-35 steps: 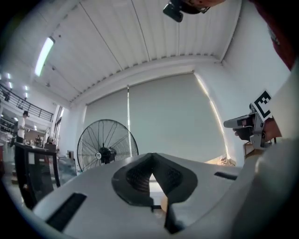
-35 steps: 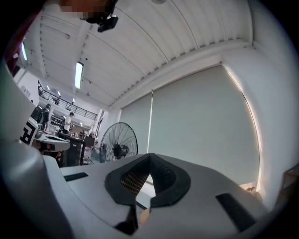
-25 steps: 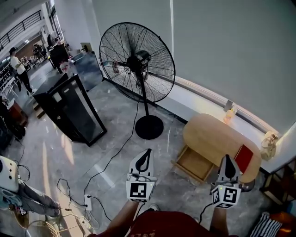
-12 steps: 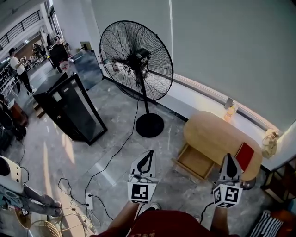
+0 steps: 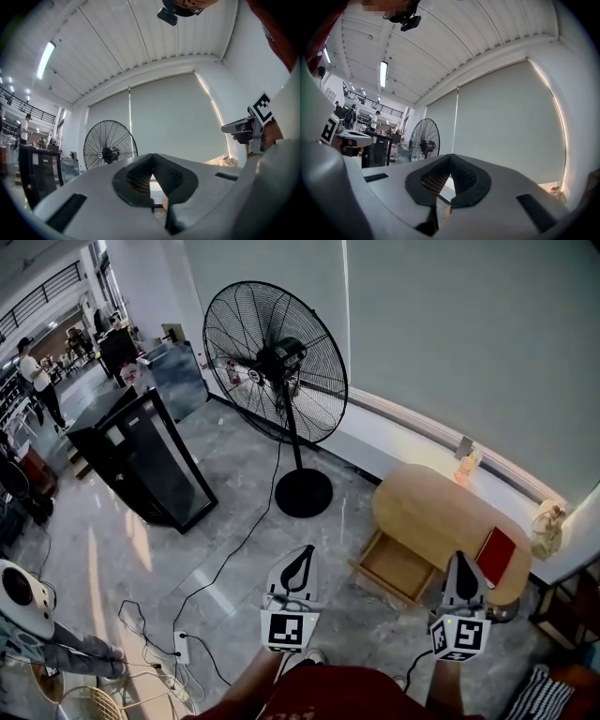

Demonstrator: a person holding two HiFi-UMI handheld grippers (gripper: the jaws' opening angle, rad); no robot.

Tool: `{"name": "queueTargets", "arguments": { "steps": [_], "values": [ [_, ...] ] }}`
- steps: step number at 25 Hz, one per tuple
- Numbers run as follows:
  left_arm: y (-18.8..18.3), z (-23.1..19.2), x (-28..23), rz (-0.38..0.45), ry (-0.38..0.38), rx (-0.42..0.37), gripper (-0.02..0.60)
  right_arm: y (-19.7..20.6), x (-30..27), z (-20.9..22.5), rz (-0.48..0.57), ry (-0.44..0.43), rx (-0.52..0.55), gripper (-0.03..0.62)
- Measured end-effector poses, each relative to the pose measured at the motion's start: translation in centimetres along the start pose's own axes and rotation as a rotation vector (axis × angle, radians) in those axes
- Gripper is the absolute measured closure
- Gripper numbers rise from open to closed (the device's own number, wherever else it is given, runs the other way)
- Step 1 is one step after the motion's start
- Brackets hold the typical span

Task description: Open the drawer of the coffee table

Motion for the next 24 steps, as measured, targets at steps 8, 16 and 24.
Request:
{"name": "queueTargets", "arguments": {
  "steps": [8,16,24],
  "values": [
    [0.4,0.3,0.3,-0.012,-0.001,0.000,0.574,0.4,-0.6,-0.7,-0.022,-0.028,0.002,0.597],
    [1.0,-0.3,0.9,-0.009,-0.023,-0.008,0.574,1.1,-0.9,-1.5,-0.043,-0.048,0.002,0.597],
    [1.4,-1.2,0.9,0.014,-0.031,-0.043,0.574,1.2,-1.5,-2.1,-0.049,-0.056,0.001,0.597]
  ]
}}
Point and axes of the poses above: the fingertips, and each gripper's own axes: x backward along the fingers, z to its right, y out of its underside, the point moved 9 cm from there along x, backward along the fingers, and after that the axes turned 9 degrees about -z, right-handed, at the moved point
